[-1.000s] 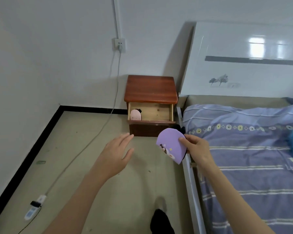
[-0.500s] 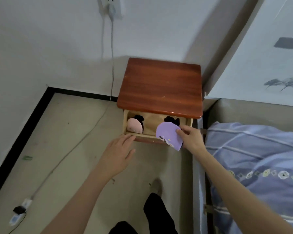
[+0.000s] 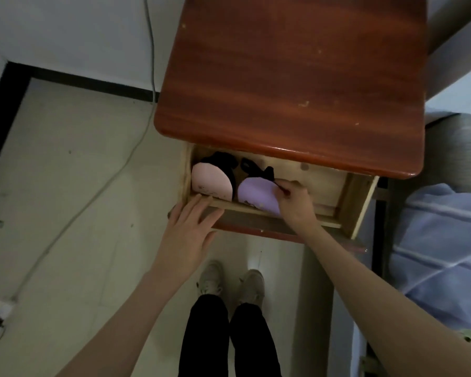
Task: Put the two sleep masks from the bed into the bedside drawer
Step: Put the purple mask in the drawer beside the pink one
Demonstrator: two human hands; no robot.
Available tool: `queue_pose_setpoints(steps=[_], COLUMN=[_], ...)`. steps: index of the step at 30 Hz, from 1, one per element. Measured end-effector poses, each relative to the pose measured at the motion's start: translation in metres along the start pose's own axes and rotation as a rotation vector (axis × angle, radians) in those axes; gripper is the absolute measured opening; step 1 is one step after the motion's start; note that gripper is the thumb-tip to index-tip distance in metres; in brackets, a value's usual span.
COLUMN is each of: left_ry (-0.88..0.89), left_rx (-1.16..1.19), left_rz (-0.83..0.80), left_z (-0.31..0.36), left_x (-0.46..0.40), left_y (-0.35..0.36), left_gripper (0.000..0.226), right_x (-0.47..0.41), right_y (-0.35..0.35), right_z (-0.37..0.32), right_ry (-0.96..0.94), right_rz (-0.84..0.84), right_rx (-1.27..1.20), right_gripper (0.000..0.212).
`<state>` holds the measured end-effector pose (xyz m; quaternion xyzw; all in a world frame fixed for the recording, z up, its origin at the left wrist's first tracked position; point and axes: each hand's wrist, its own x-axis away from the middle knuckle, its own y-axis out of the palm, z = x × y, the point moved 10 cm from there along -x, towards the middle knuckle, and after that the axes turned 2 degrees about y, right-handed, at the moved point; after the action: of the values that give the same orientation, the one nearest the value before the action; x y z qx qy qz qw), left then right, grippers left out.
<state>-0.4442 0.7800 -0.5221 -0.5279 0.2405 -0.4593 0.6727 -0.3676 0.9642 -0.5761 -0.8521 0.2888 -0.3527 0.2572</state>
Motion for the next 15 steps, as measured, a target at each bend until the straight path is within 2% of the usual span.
queue_pose_setpoints(steps=[4, 8, 11, 15], left_ry=[0.007, 0.037, 0.081, 0.083], left_rx=[0.051, 0.052, 0.016, 0.025], left_rz=[0.041, 0.081, 0.049, 0.080], left_z=[-0.009, -0.010, -0.004, -0.004], left_x=[-0.008, -0.009, -0.007, -0.007], left_y=[0.009, 0.008, 0.017, 0.018], left_gripper=[0.027, 0.017, 0.026, 0.028], right_x=[-0.020, -0.028, -0.028, -0.024], right_y=[0.012, 0.005, 0.001, 0.007], right_z=[-0.001, 0.002, 0.002, 0.001], right_ry=[-0.046, 0.012, 0.033, 0.019], right_rz=[0.023, 0.136, 0.204, 0.184], right_rx=[0.109, 0.173, 0.133, 0.159], right_gripper=[0.029, 0.029, 0.027, 0.028])
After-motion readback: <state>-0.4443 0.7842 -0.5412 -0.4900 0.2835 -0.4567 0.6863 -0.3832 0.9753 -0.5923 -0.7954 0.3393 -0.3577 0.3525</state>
